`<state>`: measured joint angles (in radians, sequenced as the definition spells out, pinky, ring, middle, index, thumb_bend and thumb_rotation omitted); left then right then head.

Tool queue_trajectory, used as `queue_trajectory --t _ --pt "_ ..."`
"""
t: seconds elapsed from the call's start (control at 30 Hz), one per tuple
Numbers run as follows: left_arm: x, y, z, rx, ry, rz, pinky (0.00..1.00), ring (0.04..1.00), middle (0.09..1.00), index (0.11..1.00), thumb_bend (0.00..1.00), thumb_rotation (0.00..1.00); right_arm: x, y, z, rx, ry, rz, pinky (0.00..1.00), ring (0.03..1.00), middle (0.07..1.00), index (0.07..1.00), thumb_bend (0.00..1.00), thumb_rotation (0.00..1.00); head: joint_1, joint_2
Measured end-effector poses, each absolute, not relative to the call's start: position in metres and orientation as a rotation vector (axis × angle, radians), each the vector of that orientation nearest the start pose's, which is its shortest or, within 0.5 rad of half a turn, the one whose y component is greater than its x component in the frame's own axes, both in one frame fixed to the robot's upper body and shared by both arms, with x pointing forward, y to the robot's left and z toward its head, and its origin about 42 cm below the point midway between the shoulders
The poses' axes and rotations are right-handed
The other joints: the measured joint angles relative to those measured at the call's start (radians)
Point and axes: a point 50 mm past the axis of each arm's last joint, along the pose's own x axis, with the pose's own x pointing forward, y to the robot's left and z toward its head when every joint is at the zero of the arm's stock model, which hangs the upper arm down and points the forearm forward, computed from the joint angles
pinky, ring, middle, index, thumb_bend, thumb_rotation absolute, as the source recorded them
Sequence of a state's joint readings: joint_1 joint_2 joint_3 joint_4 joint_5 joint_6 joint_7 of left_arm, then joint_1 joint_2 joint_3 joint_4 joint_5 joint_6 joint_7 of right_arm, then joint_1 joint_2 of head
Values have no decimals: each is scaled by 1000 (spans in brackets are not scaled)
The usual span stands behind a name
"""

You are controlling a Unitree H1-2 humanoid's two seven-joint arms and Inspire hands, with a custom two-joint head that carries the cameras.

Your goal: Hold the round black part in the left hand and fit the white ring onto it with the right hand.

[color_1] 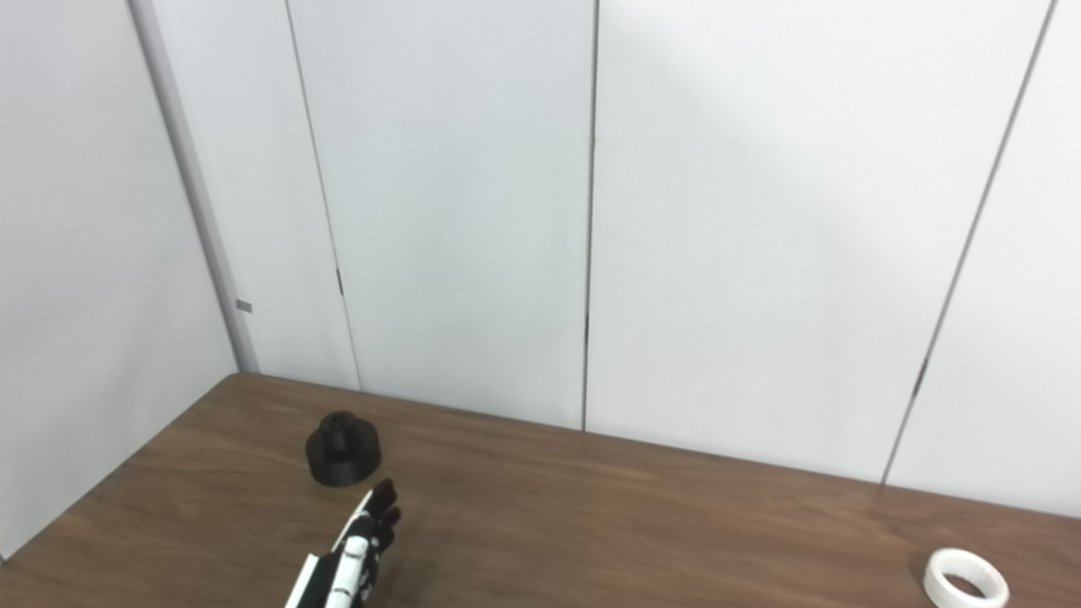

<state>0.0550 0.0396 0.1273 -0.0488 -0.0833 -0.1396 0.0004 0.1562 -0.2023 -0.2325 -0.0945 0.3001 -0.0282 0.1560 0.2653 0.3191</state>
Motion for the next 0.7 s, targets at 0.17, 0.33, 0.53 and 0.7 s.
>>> queue_trajectory --t 0.17,0.33,0.53,0.7 --pt "263 262 106 -25 -156 140 990 967 977 968 498 951 224 -341 106 56 -33 -94 868 946 936 925 662 1000 9 3" --pt "263 260 107 -23 -163 143 970 956 967 960 518 953 224 -343 106 57 -33 -92 826 930 923 920 642 1000 35 38" --pt "263 255 106 -4 -160 154 956 950 968 957 563 961 223 -346 107 53 -33 -95 773 916 910 914 624 1000 93 66" --pt "264 248 106 1 -159 146 962 959 974 961 568 977 222 -350 108 52 -32 -100 730 898 891 907 596 1000 144 92"
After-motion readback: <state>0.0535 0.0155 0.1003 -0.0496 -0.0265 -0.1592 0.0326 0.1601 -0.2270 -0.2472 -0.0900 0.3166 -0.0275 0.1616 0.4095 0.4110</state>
